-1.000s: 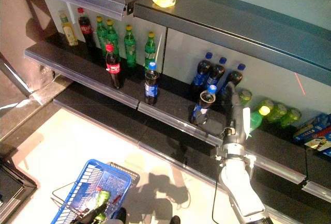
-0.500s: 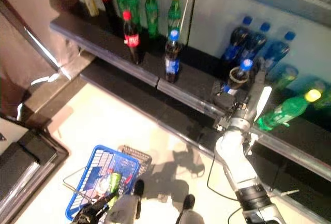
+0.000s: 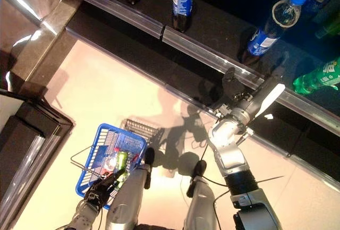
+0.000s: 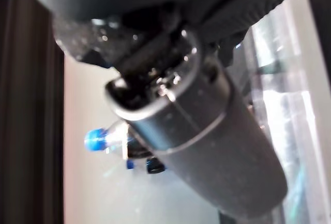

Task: Pick up the drink and place into the basket.

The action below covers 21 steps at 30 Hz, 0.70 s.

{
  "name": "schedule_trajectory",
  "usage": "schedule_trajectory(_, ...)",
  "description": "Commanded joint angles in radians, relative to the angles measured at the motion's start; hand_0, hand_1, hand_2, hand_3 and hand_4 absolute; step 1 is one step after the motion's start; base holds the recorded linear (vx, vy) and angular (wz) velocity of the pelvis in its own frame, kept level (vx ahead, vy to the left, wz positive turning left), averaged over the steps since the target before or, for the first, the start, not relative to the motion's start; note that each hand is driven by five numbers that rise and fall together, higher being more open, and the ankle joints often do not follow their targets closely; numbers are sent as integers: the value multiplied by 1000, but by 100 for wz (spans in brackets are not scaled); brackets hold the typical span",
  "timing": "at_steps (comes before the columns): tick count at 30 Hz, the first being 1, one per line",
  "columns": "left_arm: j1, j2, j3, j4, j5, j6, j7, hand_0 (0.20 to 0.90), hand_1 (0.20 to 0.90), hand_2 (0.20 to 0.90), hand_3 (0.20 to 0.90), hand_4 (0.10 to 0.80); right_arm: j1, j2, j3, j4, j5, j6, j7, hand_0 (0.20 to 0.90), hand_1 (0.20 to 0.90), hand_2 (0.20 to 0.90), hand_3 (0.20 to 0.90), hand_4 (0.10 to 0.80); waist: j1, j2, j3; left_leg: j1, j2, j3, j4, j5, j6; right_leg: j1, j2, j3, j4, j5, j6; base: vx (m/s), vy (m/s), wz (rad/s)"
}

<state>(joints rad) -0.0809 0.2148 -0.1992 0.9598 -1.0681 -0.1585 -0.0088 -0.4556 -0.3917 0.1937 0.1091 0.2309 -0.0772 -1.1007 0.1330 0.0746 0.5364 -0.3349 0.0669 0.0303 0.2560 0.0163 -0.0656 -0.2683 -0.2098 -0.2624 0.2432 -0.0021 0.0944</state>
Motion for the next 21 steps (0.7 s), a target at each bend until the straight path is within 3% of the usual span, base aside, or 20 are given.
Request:
schedule_trajectory(1, 70, -12, -73, -145, 4, -71, -49, 300, 300, 300, 200, 100, -116, -82, -24, -125, -40, -95, -21, 900, 900, 900, 900, 800, -16, 6, -16, -34, -6, -22, 3, 21, -5, 11, -12, 8, 72, -43, 4, 0, 0, 0)
schedule_trajectory(10, 56, -5, -83, -159, -8, -67, -43, 300, 300, 300, 200, 100, -219, -110, -39, -66, 15, -107, 24, 900, 900, 900, 900, 800, -6, 12, -16, -61, -13, -14, -14, 24, 5, -35, -10, 16, 71, -38, 4, 13, -4, -5)
schedule_trajectory(21, 28, 27, -89, -167, -32, -40, -38, 300, 300, 300, 200, 100, -419, -192, -52, 33, 55, -66, -15, 900, 900, 900, 900, 800, 13, 16, -16, -81, -25, -10, -15, 20, 17, -72, -11, 26, 70, -29, 8, 4, 0, 0)
